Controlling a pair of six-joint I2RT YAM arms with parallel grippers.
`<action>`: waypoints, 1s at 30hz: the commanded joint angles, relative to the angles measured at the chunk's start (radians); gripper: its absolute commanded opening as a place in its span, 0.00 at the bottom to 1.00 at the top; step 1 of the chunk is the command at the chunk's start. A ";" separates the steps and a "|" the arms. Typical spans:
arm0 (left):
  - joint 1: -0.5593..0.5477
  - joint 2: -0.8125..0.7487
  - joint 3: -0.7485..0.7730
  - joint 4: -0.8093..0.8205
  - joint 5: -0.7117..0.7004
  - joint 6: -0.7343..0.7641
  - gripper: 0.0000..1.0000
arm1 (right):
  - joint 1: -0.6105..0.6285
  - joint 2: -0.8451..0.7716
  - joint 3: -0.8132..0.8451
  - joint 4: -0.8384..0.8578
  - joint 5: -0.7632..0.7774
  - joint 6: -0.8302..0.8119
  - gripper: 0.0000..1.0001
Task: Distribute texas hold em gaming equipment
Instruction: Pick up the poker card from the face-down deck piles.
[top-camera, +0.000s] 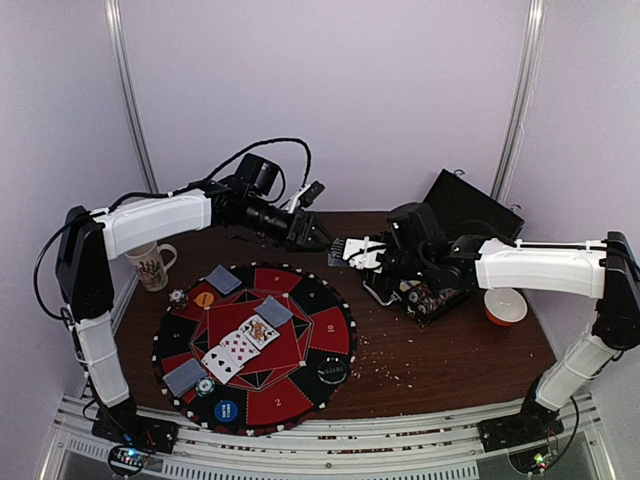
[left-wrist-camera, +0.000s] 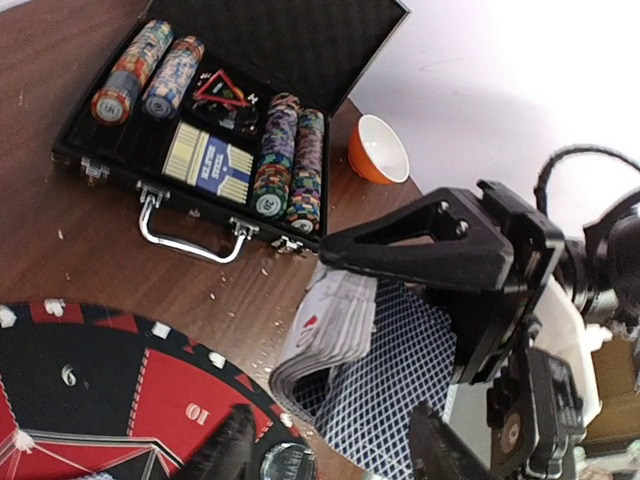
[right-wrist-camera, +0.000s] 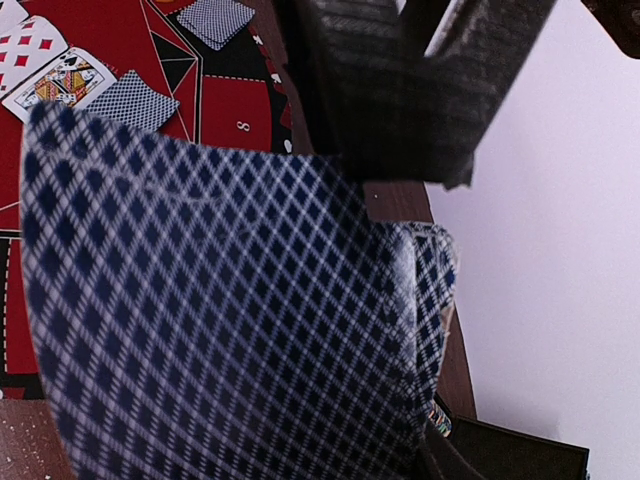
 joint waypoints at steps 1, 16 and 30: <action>0.001 0.015 0.020 0.026 0.011 -0.008 0.46 | 0.003 -0.007 0.022 0.027 -0.002 0.010 0.43; -0.015 0.048 0.092 -0.047 0.013 0.059 0.06 | 0.004 -0.002 0.029 0.027 -0.002 0.007 0.43; -0.003 -0.010 0.155 -0.230 -0.095 0.228 0.00 | 0.000 -0.003 0.014 0.028 0.023 0.008 0.43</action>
